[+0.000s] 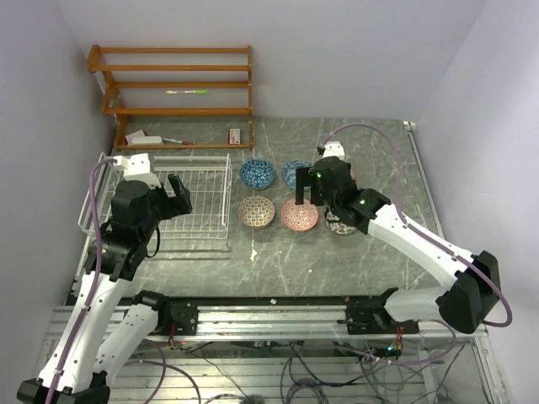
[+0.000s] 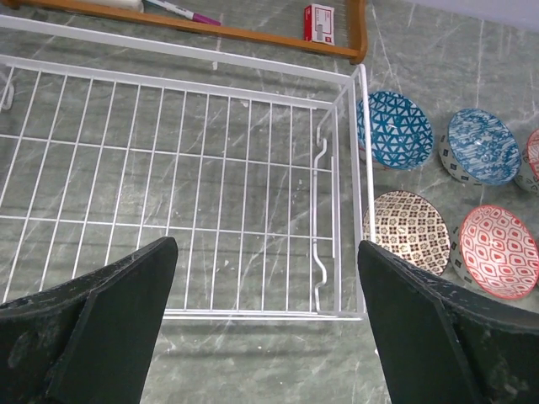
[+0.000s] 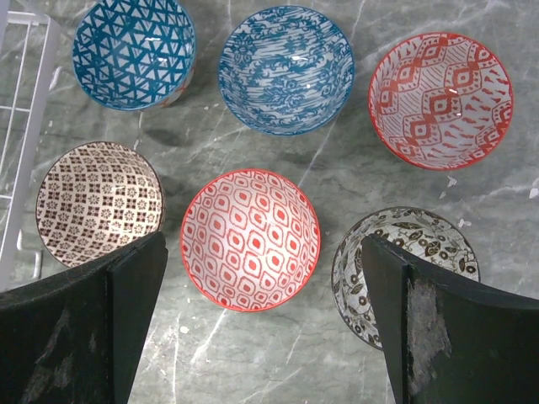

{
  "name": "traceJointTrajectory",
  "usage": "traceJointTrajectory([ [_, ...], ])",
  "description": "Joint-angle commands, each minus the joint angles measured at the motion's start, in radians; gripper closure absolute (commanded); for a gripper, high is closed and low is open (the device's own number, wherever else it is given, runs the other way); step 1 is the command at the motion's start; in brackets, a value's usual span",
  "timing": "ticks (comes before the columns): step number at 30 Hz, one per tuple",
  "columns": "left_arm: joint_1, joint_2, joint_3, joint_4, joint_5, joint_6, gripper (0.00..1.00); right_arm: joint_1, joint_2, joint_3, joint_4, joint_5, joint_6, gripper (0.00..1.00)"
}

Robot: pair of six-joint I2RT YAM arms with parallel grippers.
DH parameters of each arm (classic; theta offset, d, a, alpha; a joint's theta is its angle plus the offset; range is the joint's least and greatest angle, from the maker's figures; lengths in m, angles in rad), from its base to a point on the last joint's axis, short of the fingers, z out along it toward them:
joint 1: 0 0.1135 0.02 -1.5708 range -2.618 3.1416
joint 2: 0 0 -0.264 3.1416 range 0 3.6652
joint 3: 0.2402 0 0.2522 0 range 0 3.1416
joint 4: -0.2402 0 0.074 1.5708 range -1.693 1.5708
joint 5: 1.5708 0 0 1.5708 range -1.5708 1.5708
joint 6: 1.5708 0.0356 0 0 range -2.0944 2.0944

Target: Load the bowls into the dish rack

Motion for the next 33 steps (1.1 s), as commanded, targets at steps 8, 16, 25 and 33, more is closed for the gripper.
traceJointTrajectory([
  [8,-0.007,-0.033,-0.002,-0.009,-0.032,0.006,0.0,0.004,-0.059,-0.013,0.044,-0.016,-0.037,0.0],
  [16,-0.009,-0.018,0.03,0.005,0.027,0.04,0.04,0.0,-0.072,-0.029,0.037,0.004,-0.012,0.0],
  [25,-0.09,0.061,0.112,0.05,0.048,0.01,0.05,-0.202,-0.153,-0.082,0.08,-0.251,-0.018,0.0],
  [33,-0.444,0.255,0.146,0.129,-0.209,-0.018,0.05,-0.281,-0.203,-0.088,0.033,-0.242,-0.029,0.0],
])
